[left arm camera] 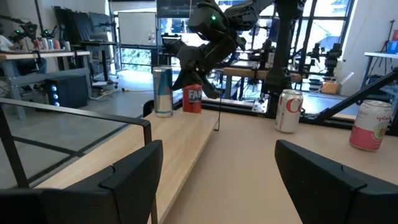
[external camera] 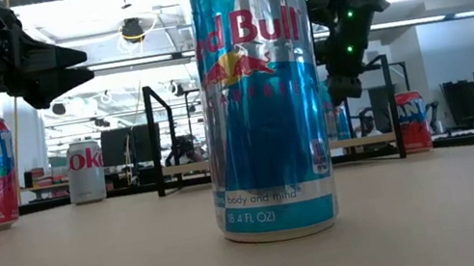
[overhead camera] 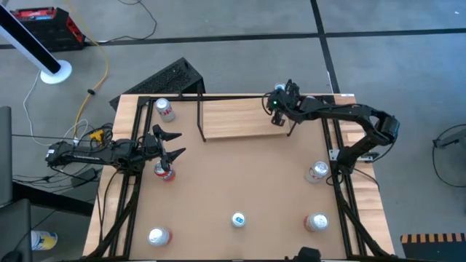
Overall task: Place canned beverage on shelf
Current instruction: Put the top blue soda can on the shelf, then put the blue soda can on the shelf aligned with the other blue soda can on the shelf
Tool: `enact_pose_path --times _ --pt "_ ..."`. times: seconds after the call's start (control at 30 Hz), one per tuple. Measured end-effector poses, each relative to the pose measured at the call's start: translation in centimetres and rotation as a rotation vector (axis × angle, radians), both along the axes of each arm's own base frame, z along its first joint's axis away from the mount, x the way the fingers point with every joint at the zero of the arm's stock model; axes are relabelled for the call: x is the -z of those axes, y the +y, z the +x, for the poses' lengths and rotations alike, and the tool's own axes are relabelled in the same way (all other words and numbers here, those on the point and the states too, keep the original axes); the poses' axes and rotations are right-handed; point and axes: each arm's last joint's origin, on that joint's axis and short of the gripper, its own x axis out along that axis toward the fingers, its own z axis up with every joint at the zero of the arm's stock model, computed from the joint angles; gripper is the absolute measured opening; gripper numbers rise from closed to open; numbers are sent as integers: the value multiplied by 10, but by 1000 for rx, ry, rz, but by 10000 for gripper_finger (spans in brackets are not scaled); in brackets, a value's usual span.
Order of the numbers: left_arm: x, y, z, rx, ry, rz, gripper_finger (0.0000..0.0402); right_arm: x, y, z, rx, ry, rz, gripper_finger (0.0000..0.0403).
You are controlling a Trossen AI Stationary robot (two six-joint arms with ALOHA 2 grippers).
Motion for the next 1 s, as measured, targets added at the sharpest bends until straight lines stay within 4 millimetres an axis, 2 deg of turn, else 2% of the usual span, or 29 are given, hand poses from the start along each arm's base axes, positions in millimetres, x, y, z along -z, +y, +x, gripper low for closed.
enact_pose_path --times 0.4,0.6,0.8,1.0 --pt "0 0 0 0 0 0 295 -3 -7 0 8 -38 -29 18" --pt "0 0 0 0 0 -1 295 -3 -4 2 -5 -36 -28 18" --pt "0 0 0 0 -3 0 295 -12 19 13 -89 -44 -33 18" --pt "-4 0 -1 7 -47 -9 295 -42 63 24 -179 -101 0 22"
